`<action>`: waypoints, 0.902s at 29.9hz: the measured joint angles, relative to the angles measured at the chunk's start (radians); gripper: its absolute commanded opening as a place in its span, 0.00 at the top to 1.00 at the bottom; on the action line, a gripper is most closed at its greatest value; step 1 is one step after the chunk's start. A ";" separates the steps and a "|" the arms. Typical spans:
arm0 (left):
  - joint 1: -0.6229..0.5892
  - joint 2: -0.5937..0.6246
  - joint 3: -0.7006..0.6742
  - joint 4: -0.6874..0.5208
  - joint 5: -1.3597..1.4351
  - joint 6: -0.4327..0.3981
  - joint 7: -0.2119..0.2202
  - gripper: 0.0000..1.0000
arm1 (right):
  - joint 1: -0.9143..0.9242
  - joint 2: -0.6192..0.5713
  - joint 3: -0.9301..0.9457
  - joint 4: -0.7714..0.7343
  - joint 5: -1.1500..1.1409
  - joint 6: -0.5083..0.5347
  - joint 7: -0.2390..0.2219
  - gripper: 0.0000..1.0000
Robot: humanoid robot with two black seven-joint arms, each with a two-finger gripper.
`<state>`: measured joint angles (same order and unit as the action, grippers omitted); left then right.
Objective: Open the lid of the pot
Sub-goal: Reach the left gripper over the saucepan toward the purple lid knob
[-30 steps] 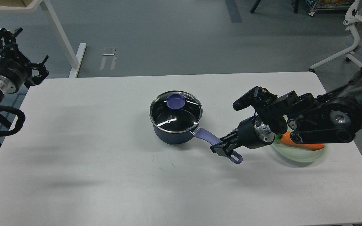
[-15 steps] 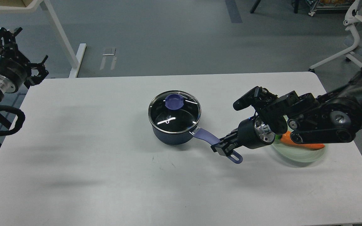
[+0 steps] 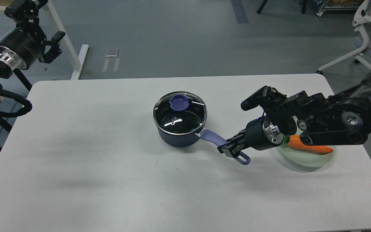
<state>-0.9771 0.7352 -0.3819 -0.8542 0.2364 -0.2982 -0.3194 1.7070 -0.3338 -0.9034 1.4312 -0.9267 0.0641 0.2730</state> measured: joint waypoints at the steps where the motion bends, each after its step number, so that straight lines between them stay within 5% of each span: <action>1: -0.013 -0.007 0.000 -0.009 0.059 -0.001 0.000 0.07 | 0.001 0.000 0.000 0.000 0.000 0.000 0.000 0.72; 18: -0.063 -0.192 0.028 -0.297 1.130 0.057 -0.026 0.07 | 0.003 0.010 0.004 -0.003 -0.025 0.000 0.000 0.72; 27: -0.095 -0.235 0.338 -0.293 1.449 0.335 -0.067 0.07 | 0.004 0.010 0.006 -0.005 -0.027 0.000 0.003 0.72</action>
<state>-1.0720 0.4997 -0.0437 -1.1475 1.6850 0.0370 -0.3868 1.7108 -0.3241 -0.8972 1.4264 -0.9537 0.0645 0.2757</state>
